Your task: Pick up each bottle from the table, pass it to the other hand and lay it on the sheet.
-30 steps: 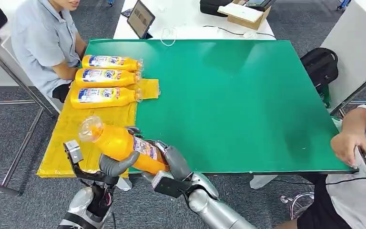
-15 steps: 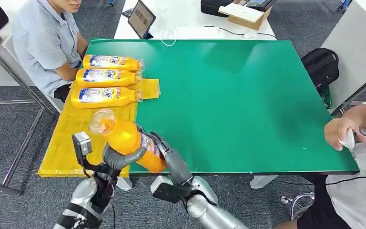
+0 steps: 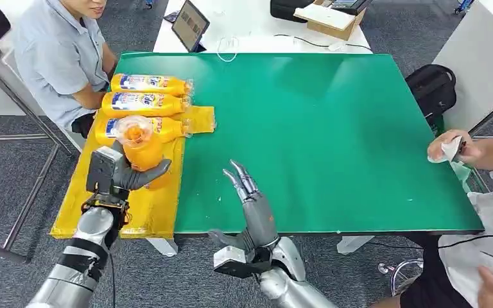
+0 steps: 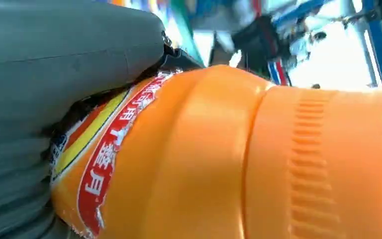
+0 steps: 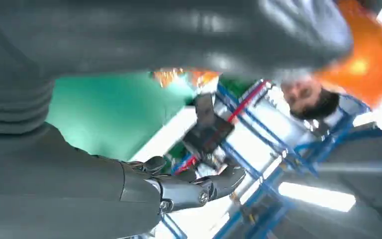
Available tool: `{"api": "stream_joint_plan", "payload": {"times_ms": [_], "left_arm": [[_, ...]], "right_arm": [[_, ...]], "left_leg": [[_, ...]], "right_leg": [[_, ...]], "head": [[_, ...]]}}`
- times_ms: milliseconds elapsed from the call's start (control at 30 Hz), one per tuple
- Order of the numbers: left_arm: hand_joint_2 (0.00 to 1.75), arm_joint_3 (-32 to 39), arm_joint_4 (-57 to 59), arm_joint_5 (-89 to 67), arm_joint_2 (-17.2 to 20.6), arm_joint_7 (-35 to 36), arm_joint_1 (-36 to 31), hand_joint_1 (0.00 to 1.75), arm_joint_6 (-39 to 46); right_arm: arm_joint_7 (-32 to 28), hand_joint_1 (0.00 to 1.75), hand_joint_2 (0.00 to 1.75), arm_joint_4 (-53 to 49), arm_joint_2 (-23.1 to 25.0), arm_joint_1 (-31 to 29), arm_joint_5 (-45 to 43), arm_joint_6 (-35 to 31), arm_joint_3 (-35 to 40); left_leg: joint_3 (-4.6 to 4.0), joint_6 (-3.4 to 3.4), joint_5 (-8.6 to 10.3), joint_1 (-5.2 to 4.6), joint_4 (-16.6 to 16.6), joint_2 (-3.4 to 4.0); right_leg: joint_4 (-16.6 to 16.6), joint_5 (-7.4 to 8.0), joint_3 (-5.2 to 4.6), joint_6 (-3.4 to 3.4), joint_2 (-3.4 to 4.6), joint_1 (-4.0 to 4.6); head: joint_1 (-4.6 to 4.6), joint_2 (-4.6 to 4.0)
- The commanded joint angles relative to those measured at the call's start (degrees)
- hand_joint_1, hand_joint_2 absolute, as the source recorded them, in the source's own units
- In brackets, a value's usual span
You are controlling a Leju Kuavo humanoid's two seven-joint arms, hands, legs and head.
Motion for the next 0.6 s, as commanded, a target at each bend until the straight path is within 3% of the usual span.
{"api": "stream_joint_plan", "payload": {"times_ms": [33,267,467,600], "left_arm": [[1.75,-5.75,15.80,-20.47,2.47,5.52,-9.97,1.75,5.67],[1.75,-10.43,38.69,-32.94,-1.71,12.82,-21.08,1.75,3.84],[1.75,-10.47,40.99,-34.12,-2.30,14.43,-22.03,1.75,4.57],[1.75,-9.58,47.59,-35.60,-4.45,19.77,-24.30,1.75,2.34]], "right_arm": [[0.06,0.00,0.00,-7.76,1.39,2.48,-1.39,-0.24,-12.59],[0.06,0.00,0.00,-5.50,-0.45,2.07,-5.42,-0.24,-5.09],[0.06,0.00,0.00,-4.29,-0.63,1.63,-6.84,-0.24,-3.73],[0.06,0.00,0.00,-2.14,-1.46,-0.61,-9.11,-0.24,-0.10]], "left_leg": [[0.27,-0.11,-0.11,0.09,0.08,-0.22],[0.24,-0.07,-0.04,0.09,0.03,-0.25],[0.15,-0.04,0.01,0.05,-0.01,-0.16],[0.37,-0.07,-0.09,0.06,-0.01,-0.06]], "right_leg": [[0.08,-0.18,0.35,-0.16,-0.20,0.10],[0.01,-0.12,0.34,-0.12,-0.21,0.09],[-0.03,-0.05,0.21,-0.07,-0.17,0.05],[-0.03,-0.11,0.42,-0.10,-0.04,0.07]], "head": [[0.02,0.00],[-0.02,0.00],[0.02,0.00],[-0.02,0.00]]}}
